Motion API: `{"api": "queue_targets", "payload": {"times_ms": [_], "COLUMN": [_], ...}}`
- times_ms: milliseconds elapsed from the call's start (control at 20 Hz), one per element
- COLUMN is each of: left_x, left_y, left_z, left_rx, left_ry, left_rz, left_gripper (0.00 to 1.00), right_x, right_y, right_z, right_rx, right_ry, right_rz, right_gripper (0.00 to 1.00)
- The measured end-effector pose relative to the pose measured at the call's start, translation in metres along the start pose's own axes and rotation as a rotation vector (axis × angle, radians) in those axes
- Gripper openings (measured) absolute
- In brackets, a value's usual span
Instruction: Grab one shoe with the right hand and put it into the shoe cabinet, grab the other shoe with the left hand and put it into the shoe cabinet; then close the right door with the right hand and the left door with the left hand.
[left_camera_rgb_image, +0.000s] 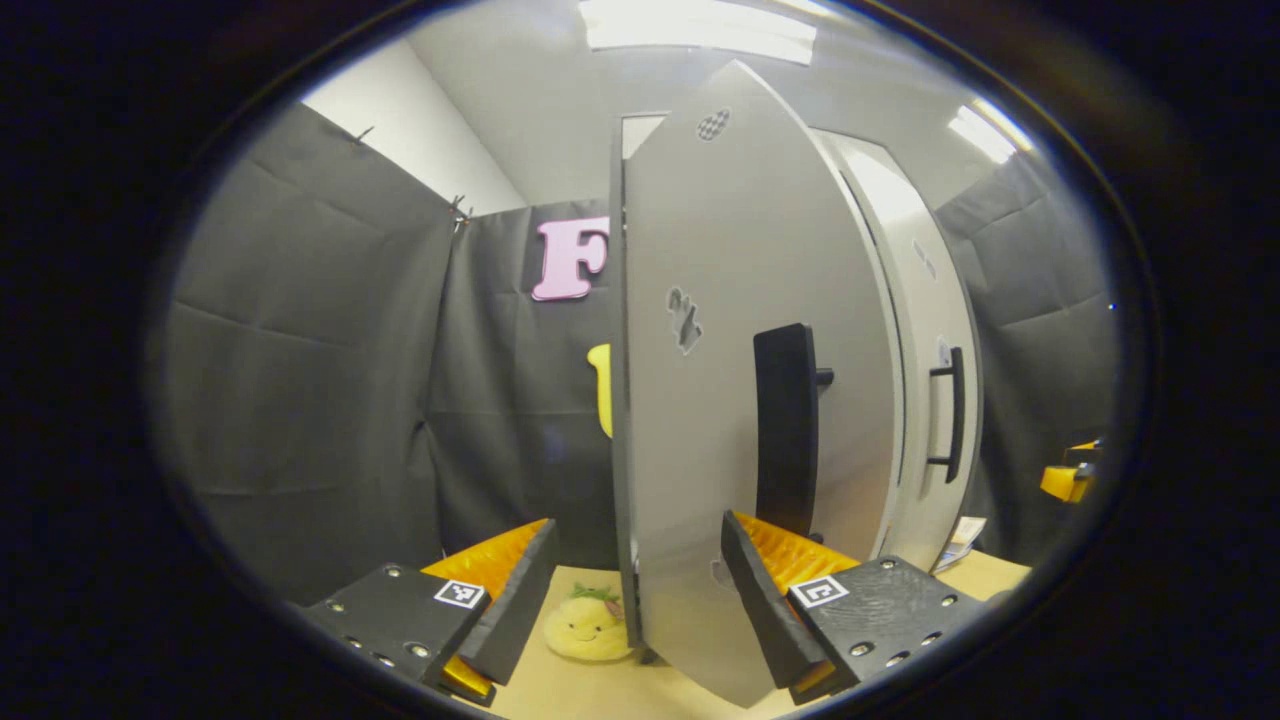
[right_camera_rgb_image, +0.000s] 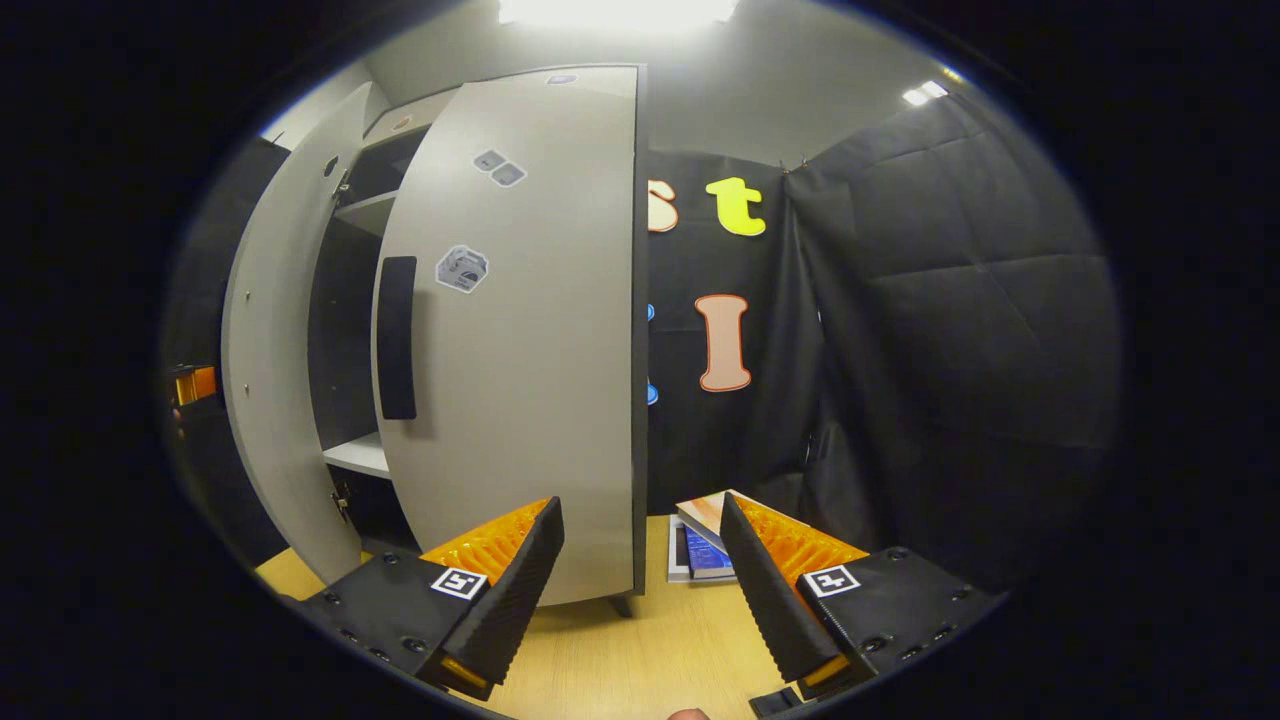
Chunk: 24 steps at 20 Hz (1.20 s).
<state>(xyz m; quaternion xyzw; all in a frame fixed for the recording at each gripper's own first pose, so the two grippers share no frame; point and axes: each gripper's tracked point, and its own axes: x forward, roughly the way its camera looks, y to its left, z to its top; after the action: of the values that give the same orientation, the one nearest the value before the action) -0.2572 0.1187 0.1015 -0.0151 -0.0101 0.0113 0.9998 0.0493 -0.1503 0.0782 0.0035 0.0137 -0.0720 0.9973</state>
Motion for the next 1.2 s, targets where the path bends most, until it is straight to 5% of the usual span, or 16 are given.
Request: {"api": "queue_targets", "payload": {"times_ms": [350,950,1200], "left_x": [0.027,0.004,-0.033], "left_y": [-0.065,-0.052,-0.034], "left_z": [-0.013,-0.013,-0.013], "left_rx": [0.006,0.029,0.087], "left_ry": [-0.013,-0.008,-0.009], "left_rz": [-0.073,0.016,0.012], "left_gripper": [0.93,0.93,0.93], "right_x": [-0.007,-0.001,-0.015], "right_y": [-0.034,-0.018,0.002], "right_z": [-0.005,0.001,0.008], "right_rx": [0.010,0.036,0.010], "right_ry": [0.007,-0.012,-0.047], "right_rz": [-0.036,0.087,0.080], "right_gripper": [0.99,0.99,0.99]}}
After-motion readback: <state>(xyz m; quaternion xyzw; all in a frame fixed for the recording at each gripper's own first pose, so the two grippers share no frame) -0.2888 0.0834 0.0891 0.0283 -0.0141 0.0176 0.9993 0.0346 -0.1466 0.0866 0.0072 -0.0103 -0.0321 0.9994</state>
